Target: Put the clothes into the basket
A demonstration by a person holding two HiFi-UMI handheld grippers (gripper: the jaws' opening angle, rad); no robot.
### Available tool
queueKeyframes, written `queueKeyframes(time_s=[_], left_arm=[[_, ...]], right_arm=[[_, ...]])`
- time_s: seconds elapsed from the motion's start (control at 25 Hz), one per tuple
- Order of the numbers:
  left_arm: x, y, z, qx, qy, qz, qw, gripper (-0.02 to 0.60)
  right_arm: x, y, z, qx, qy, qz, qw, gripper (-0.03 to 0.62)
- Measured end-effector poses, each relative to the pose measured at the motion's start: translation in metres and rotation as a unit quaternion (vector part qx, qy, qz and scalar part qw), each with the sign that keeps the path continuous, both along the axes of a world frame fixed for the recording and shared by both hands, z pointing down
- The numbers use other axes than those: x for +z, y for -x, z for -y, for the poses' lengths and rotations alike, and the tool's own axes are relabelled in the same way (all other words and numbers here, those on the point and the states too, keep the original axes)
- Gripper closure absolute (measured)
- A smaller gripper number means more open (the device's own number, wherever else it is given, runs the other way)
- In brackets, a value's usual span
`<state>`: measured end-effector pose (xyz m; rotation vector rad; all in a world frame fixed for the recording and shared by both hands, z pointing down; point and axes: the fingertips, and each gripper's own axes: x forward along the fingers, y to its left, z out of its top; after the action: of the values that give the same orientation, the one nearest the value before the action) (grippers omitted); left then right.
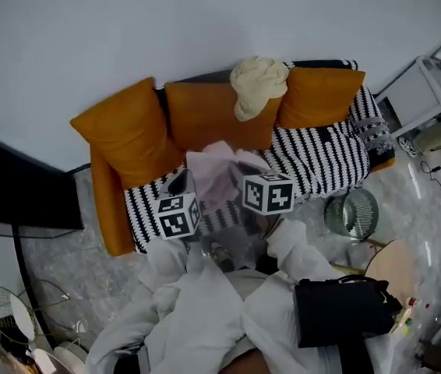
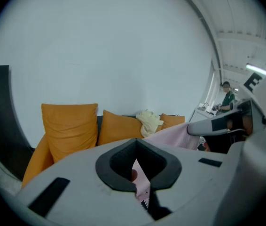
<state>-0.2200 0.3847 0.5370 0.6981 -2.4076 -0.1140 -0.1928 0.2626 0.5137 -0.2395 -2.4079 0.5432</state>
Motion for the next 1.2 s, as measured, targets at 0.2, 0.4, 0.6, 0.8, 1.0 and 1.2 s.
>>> queueKeyframes(time_s=[0.2, 0.4, 0.6, 0.8, 1.0, 1.2], left_arm=[[-0.016, -0.010, 0.077, 0.068, 0.001, 0.018, 0.9975, 0.581], [-0.024, -0.033, 0.144, 0.114, 0.003, 0.019, 0.9933, 0.581], [-0.031, -0.067, 0.228, 0.170, 0.004, 0.027, 0.9852, 0.581], [-0.035, -0.100, 0.316, 0.215, -0.005, 0.030, 0.9762, 0.581], [-0.037, -0.135, 0.400, 0.250, -0.009, 0.036, 0.9676, 0.581], [-0.039, -0.164, 0.471, 0.277, -0.011, 0.039, 0.9602, 0.581]], right_arm=[[-0.013, -0.030, 0.070, 0.059, -0.003, 0.012, 0.998, 0.556], [-0.017, -0.070, 0.133, 0.107, 0.002, 0.011, 0.994, 0.556], [-0.019, -0.114, 0.204, 0.150, 0.010, 0.010, 0.989, 0.556], [-0.023, -0.149, 0.269, 0.181, 0.013, 0.014, 0.983, 0.557], [-0.029, -0.183, 0.339, 0.203, 0.010, 0.026, 0.979, 0.557], [-0.033, -0.211, 0.408, 0.232, 0.004, 0.035, 0.972, 0.557]])
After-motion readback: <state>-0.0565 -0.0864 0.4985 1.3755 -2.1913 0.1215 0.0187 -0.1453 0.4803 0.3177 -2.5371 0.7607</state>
